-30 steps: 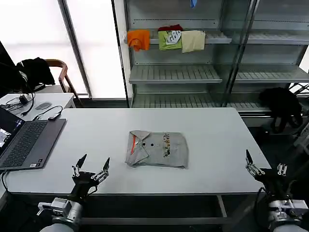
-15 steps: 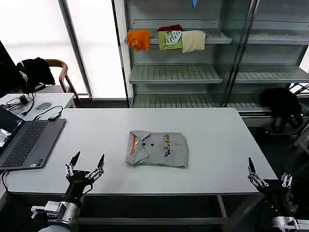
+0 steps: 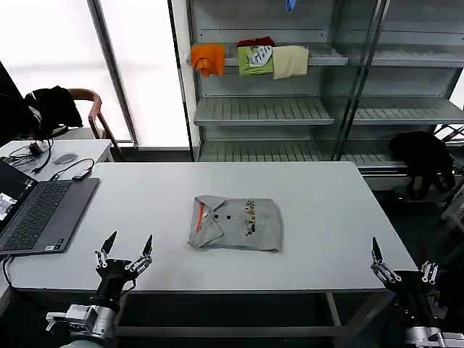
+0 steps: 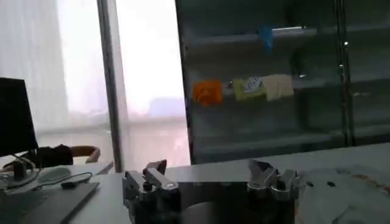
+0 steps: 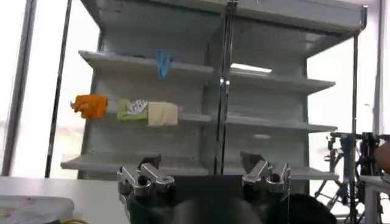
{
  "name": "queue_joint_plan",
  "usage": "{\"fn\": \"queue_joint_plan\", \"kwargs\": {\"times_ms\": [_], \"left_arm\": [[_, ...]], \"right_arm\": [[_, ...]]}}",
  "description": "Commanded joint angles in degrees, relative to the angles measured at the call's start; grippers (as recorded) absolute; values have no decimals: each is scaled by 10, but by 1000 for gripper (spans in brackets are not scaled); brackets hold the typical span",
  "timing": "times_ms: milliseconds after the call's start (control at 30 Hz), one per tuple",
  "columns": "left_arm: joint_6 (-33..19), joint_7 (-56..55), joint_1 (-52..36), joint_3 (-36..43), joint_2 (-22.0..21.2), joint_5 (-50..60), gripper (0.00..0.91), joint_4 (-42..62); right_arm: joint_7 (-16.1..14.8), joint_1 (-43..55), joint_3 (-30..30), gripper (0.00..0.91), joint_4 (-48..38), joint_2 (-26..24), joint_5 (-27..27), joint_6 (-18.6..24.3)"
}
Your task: Fold and organize the clothes.
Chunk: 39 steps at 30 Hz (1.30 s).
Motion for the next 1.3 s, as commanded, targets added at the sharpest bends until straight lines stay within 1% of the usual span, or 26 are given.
{"fn": "queue_joint_plan", "kwargs": {"times_ms": [33, 300, 433, 1300], "left_arm": [[-5, 0, 2, 0, -9, 0, 907, 8], [-3, 2, 10, 1, -11, 1, 907, -3], [3, 3, 13, -2, -5, 1, 907, -13], [8, 4, 10, 4, -6, 1, 907, -11]], "right_arm": [[-1, 12, -14, 907, -4, 3, -6, 2], [-2, 16, -25, 907, -10, 2, -10, 0], [-5, 21, -25, 907, -11, -2, -10, -1], [-13, 28, -29, 907, -17, -10, -9, -4]]}}
